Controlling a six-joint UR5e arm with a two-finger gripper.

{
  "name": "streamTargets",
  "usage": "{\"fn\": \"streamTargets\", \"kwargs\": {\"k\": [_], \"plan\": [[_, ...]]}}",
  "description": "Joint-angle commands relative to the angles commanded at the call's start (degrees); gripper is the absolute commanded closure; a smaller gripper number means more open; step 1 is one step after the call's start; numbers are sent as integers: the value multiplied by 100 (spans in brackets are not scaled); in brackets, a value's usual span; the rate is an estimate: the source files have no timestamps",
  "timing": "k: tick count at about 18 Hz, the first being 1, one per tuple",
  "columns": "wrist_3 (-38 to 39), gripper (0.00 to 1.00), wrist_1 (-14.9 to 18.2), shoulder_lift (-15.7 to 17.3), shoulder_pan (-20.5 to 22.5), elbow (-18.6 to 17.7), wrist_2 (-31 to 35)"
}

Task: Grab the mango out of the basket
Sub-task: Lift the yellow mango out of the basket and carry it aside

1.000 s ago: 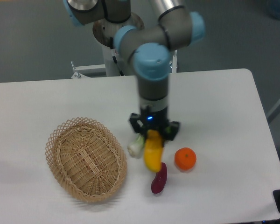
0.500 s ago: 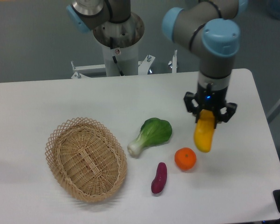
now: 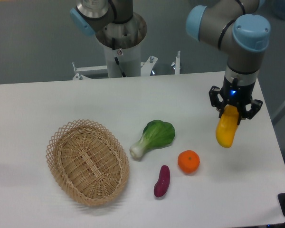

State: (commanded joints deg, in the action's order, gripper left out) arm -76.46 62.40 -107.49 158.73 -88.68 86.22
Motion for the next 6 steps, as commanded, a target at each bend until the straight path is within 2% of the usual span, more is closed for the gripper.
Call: {"fn": "streamTargets", "kwargs": {"k": [6], "plan": [[0,45,0,0,26,0,0]]}}
